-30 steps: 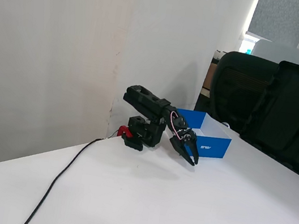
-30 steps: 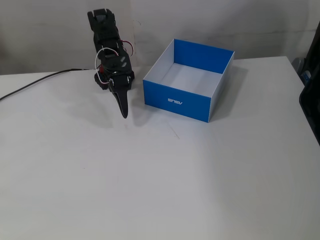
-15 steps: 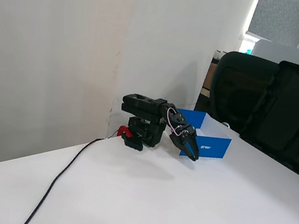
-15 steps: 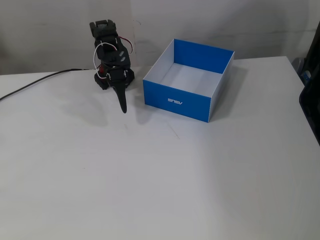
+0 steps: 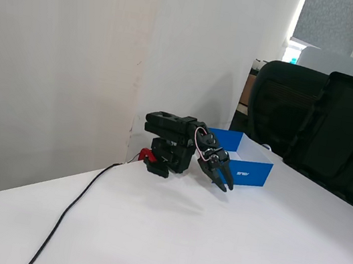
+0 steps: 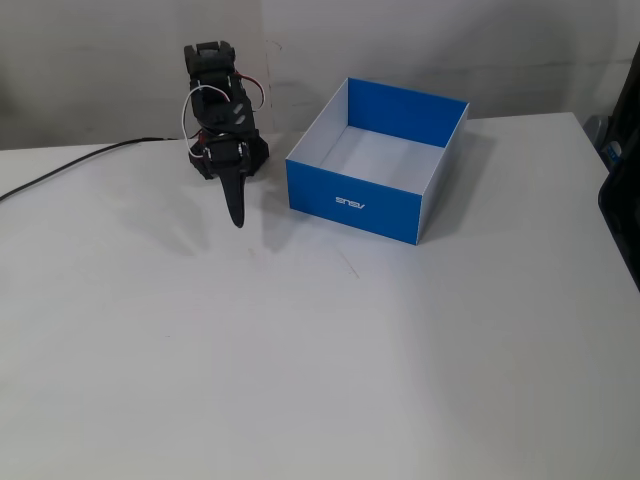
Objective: Grasp the gray block and put it in the box.
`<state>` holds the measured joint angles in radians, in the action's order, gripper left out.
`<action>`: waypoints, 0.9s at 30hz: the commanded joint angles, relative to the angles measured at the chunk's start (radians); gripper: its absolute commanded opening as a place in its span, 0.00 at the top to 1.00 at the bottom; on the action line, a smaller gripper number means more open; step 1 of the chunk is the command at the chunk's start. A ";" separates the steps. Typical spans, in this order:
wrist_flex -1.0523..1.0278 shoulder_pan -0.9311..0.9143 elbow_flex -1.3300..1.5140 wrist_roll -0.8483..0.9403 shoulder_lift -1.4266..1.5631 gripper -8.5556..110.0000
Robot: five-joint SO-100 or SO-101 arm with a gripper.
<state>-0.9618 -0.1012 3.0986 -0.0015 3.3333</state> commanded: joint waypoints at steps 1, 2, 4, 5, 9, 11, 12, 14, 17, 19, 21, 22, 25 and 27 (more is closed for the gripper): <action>-0.035 -0.011 0.061 -0.015 0.046 0.86; -0.052 -0.011 0.061 -0.025 0.057 0.85; -0.057 -0.012 0.061 -0.029 0.058 0.93; -0.057 -0.014 0.061 -0.029 0.058 0.93; -0.057 -0.018 0.061 -0.029 0.058 0.93; -0.057 -0.018 0.060 -0.029 0.058 0.93; -0.057 -0.018 0.060 -0.029 0.058 0.93; -0.058 -0.018 0.060 -0.029 0.058 0.93; -0.058 -0.021 0.060 -0.029 0.058 0.93; -0.058 -0.021 0.060 -0.029 0.058 0.93; -0.058 -0.021 0.060 -0.029 0.058 0.93; -0.058 -0.023 0.060 -0.029 0.058 0.93; -0.058 -0.023 0.060 -0.029 0.058 0.93; -0.058 -0.023 0.060 -0.029 0.058 0.93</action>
<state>-1.0170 -0.1104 3.0971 -0.0230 3.3717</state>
